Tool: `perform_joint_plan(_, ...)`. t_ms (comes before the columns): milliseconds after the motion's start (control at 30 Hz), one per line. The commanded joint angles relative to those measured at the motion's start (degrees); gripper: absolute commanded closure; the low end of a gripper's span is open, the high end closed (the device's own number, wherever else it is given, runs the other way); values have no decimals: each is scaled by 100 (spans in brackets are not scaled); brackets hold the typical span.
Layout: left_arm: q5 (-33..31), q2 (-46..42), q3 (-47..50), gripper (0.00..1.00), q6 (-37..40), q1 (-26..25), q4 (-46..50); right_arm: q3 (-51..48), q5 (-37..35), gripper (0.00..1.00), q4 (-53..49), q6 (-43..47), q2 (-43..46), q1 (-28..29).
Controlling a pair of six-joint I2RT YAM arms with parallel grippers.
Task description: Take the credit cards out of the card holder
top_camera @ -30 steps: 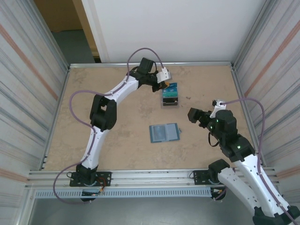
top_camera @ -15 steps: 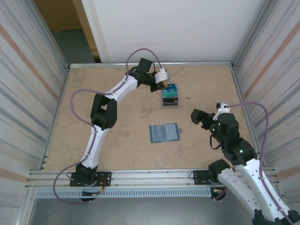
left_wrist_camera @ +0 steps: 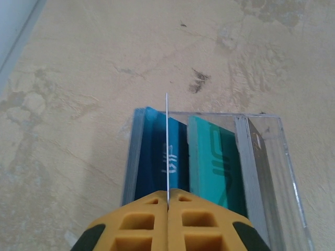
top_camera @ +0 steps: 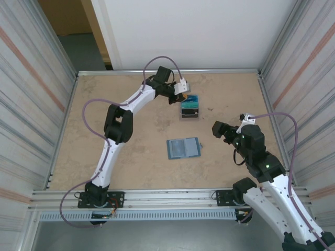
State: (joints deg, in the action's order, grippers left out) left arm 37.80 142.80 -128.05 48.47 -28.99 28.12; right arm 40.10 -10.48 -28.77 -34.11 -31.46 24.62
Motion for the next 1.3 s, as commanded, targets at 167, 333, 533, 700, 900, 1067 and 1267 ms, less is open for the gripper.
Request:
perform_joint_plan(167, -22, 262, -408, 100, 306, -61, 373, -19, 7, 1, 47, -96, 59, -19)
perform_joint_plan(333, -53, 250, -445, 100, 619, -54, 779, -18, -3, 1, 39, -96, 48, -18)
perform_joint_plan(533, -141, 182, -390, 100, 890, 27, 1252, -2, 37, 1, 73, -87, -9, -18)
perform_joint_plan(700, -141, -39, -131, 100, 1122, 68, 1435, 42, 98, 1, 99, -113, -164, -19)
perform_joint_plan(900, -228, -322, 258, 100, 1227, 161, 1464, 141, 100, 1, 40, -131, -335, 15)
perform_joint_plan(1067, -343, -540, 592, 100, 1236, 213, 1412, 165, 121, 1, -8, -140, -398, 35)
perform_joint_plan(1267, -403, -709, 772, 100, 1254, 245, 1277, 185, 195, 1, -21, -122, -500, 65)
